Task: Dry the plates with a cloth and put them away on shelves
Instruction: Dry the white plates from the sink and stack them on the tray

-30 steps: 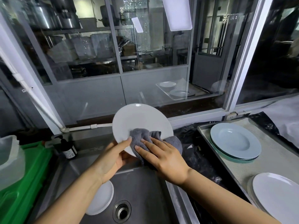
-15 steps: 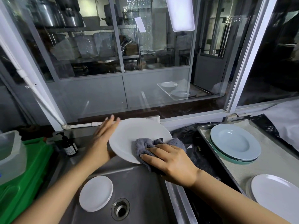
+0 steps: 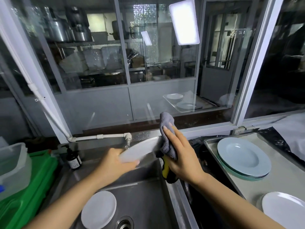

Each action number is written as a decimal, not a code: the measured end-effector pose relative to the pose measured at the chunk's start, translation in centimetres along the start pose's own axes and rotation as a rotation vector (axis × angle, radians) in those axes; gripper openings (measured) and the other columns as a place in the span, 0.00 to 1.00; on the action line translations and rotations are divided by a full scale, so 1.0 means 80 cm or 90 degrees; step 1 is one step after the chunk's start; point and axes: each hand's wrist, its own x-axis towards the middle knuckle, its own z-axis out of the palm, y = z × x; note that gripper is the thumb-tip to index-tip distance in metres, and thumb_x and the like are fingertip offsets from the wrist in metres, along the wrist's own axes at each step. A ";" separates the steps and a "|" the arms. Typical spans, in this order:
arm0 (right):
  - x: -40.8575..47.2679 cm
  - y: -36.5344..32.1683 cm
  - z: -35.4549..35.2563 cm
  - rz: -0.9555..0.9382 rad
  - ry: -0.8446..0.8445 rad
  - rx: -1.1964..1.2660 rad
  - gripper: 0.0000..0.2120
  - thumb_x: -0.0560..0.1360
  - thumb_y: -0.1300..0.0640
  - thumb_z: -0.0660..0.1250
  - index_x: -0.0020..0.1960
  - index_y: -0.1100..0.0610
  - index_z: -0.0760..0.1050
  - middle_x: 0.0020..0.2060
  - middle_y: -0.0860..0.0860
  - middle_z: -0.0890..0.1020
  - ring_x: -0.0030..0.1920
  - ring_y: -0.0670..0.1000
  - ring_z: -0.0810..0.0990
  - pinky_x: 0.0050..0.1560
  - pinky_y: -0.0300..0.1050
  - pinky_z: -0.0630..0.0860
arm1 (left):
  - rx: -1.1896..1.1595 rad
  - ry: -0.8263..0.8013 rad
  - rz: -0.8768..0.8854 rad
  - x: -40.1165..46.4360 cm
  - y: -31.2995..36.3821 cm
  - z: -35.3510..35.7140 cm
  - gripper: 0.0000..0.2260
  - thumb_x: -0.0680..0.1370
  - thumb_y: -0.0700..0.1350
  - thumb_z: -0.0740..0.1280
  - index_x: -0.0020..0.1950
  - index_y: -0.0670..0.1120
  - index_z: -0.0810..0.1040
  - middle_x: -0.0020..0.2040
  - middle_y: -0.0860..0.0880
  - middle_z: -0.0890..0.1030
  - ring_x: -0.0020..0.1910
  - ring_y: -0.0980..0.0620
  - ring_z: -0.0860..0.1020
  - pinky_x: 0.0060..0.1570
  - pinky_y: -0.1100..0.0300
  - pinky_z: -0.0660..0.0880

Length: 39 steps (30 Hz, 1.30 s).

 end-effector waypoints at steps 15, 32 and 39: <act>0.062 -0.035 0.028 -0.219 -0.132 -0.085 0.37 0.67 0.50 0.62 0.76 0.48 0.62 0.79 0.54 0.54 0.79 0.61 0.45 0.72 0.72 0.50 | -0.233 0.057 -0.070 -0.006 0.025 -0.030 0.21 0.55 0.50 0.73 0.45 0.42 0.83 0.42 0.48 0.85 0.42 0.48 0.83 0.47 0.50 0.78; 0.023 -0.016 0.047 -0.018 -0.111 0.034 0.39 0.70 0.52 0.58 0.79 0.56 0.53 0.80 0.52 0.46 0.78 0.60 0.39 0.75 0.69 0.45 | -0.559 0.215 -0.186 -0.022 0.036 -0.017 0.13 0.74 0.54 0.69 0.48 0.44 0.78 0.50 0.50 0.83 0.57 0.50 0.78 0.66 0.51 0.70; 0.050 -0.047 0.052 -0.107 -0.155 0.001 0.38 0.69 0.53 0.56 0.79 0.57 0.55 0.79 0.55 0.49 0.78 0.61 0.39 0.74 0.68 0.45 | -0.574 0.248 -0.184 -0.026 0.042 0.001 0.20 0.69 0.63 0.67 0.49 0.49 0.78 0.47 0.52 0.85 0.51 0.52 0.82 0.57 0.53 0.75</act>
